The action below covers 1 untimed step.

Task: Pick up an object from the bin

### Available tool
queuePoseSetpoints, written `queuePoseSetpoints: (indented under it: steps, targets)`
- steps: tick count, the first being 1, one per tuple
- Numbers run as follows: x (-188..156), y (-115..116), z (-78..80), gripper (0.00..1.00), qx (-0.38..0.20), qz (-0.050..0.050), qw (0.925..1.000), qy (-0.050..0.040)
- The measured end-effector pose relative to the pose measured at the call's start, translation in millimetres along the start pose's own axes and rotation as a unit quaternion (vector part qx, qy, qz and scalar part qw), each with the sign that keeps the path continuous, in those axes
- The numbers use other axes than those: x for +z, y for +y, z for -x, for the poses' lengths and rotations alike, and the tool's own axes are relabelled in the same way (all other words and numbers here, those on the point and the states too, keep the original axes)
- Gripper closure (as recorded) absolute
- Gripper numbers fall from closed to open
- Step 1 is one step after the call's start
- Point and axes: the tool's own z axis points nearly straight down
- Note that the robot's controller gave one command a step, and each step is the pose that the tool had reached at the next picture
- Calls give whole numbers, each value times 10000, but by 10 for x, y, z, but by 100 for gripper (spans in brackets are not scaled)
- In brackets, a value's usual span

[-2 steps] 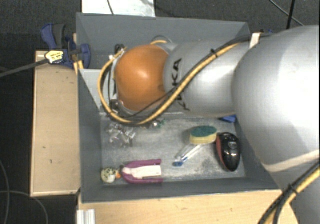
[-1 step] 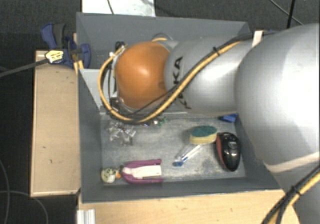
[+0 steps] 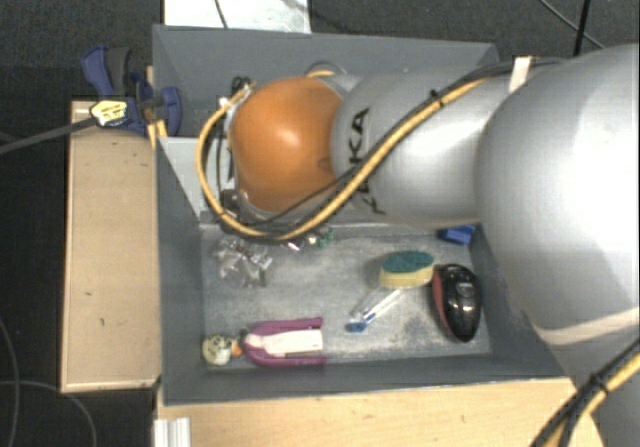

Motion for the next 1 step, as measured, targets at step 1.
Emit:
queuePoseSetpoints:
  steps: [1]
  targets:
    - [-463, -11, 25, 100, 38, -10, 10000, -3]
